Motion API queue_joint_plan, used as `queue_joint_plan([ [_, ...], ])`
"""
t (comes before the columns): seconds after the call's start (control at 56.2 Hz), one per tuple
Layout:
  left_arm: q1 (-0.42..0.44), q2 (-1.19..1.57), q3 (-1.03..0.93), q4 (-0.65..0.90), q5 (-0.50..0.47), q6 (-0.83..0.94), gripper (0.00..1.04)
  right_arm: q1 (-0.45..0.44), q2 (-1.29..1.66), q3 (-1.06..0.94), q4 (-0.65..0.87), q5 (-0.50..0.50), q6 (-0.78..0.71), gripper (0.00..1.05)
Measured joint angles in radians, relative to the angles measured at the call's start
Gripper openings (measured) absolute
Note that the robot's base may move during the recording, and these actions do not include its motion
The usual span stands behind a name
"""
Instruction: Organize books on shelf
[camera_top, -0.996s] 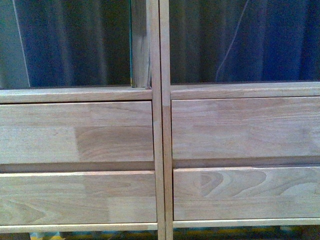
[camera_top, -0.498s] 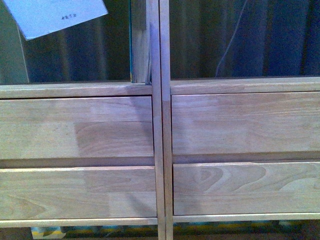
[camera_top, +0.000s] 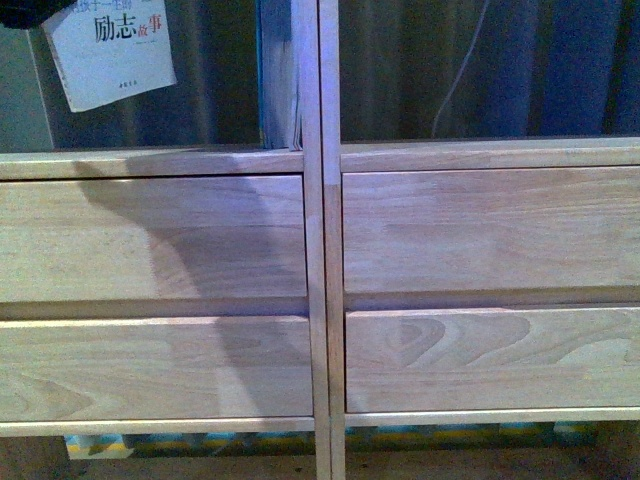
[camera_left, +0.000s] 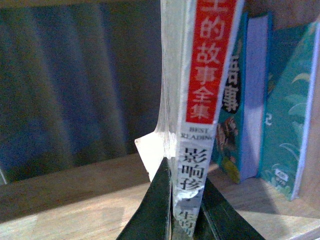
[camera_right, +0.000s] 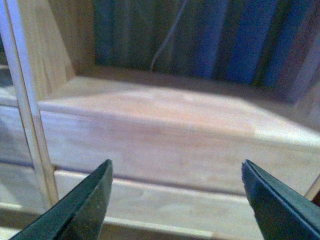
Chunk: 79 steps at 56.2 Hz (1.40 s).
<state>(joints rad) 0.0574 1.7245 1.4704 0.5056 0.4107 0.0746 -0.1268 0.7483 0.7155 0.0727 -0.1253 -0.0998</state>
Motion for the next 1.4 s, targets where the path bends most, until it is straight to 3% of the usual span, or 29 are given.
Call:
queue_joint_plan([
  [0.178, -0.029, 0.097, 0.130, -0.058, -0.047, 0.047, 0.07, 0.032, -0.092, -0.195, 0.066, 0.034, 0.071, 0.47],
  [0.267, -0.037, 0.145, 0.200, -0.088, -0.055, 0.065, 0.07, 0.089, -0.130, -0.273, 0.095, 0.109, 0.082, 0.33],
  [0.462, -0.048, 0.247, 0.336, -0.156, -0.098, 0.101, 0.07, 0.122, -0.208, -0.399, 0.142, 0.120, 0.086, 0.03],
  [0.782, -0.085, 0.375, 0.472, -0.218, -0.147, 0.138, 0.07, 0.123, -0.317, -0.536, 0.169, 0.122, 0.089, 0.03],
  [1.12, -0.154, 0.468, 0.616, -0.282, -0.190, 0.169, 0.07, 0.123, -0.331, -0.552, 0.169, 0.122, 0.089, 0.54],
  [1.316, -0.199, 0.530, 0.732, -0.354, -0.217, 0.202, 0.07, 0.123, -0.332, -0.552, 0.169, 0.122, 0.089, 0.97],
  [1.405, -0.209, 0.532, 0.737, -0.358, -0.223, 0.209, 0.07, 0.123, -0.332, -0.552, 0.169, 0.122, 0.090, 0.97],
])
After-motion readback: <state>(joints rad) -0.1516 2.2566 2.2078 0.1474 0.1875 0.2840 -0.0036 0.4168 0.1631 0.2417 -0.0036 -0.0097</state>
